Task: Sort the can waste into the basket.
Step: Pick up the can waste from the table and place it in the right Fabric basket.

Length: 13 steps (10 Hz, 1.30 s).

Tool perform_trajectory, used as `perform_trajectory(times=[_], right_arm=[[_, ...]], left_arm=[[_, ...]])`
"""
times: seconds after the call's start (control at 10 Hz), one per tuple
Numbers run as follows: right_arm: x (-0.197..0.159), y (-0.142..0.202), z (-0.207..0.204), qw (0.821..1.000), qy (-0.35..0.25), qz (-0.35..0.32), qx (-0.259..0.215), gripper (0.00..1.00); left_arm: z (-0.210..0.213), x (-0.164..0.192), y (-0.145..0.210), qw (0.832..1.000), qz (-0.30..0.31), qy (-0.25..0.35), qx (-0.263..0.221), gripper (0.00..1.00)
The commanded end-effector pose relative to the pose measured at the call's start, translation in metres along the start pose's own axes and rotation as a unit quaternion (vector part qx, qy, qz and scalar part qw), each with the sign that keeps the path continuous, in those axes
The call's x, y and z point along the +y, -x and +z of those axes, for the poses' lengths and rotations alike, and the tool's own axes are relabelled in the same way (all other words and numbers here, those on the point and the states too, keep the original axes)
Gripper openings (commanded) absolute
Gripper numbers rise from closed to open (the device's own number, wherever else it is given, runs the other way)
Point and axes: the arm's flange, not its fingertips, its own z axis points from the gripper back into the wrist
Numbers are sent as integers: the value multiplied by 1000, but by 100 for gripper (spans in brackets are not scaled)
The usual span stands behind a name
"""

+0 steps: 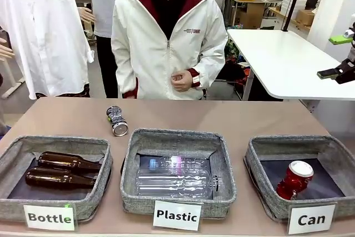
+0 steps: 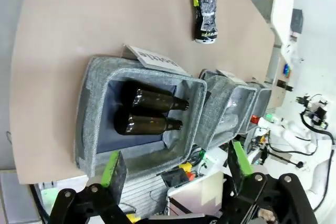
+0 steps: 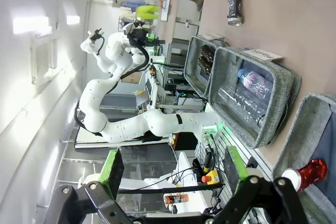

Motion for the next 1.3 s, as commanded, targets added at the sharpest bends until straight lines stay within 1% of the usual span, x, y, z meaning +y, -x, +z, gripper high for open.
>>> perform_trajectory(times=[0.0, 0.1, 0.2, 0.3, 0.4, 0.6, 0.7, 0.8, 0.9, 1.0, 1.2], right_arm=[[1, 1, 2, 1000, 2, 8, 5, 100], [1, 1, 2, 1000, 2, 8, 5, 100], [1, 1, 2, 1000, 2, 8, 5, 100], [1, 1, 2, 1000, 2, 8, 5, 100], [1, 1, 2, 1000, 2, 8, 5, 100], [1, 1, 2, 1000, 2, 8, 5, 100], [1, 1, 2, 1000, 2, 8, 5, 100], [1, 1, 2, 1000, 2, 8, 5, 100], [1, 1, 2, 1000, 2, 8, 5, 100], [1, 1, 2, 1000, 2, 8, 5, 100], [1, 1, 2, 1000, 2, 8, 5, 100]], left_arm=[[-40, -64, 10, 997, -26, -72, -20, 100], [-72, -105, 7, 992, -21, -124, -32, 100], [-111, -149, -1, 982, -25, -183, -29, 100], [-147, -181, -8, 974, -27, -225, -21, 100], [-182, -207, -13, 965, -38, -260, -15, 100], [-255, -250, -17, 949, -55, -310, -29, 100], [-284, -261, -16, 939, -38, -333, -78, 100], [-305, -264, -17, 933, -47, -352, -65, 100], [-319, -263, -23, 933, -46, -353, -57, 100], [-331, -258, -30, 933, -39, -352, -64, 100], [-349, -250, -44, 926, -74, -366, -53, 100]])
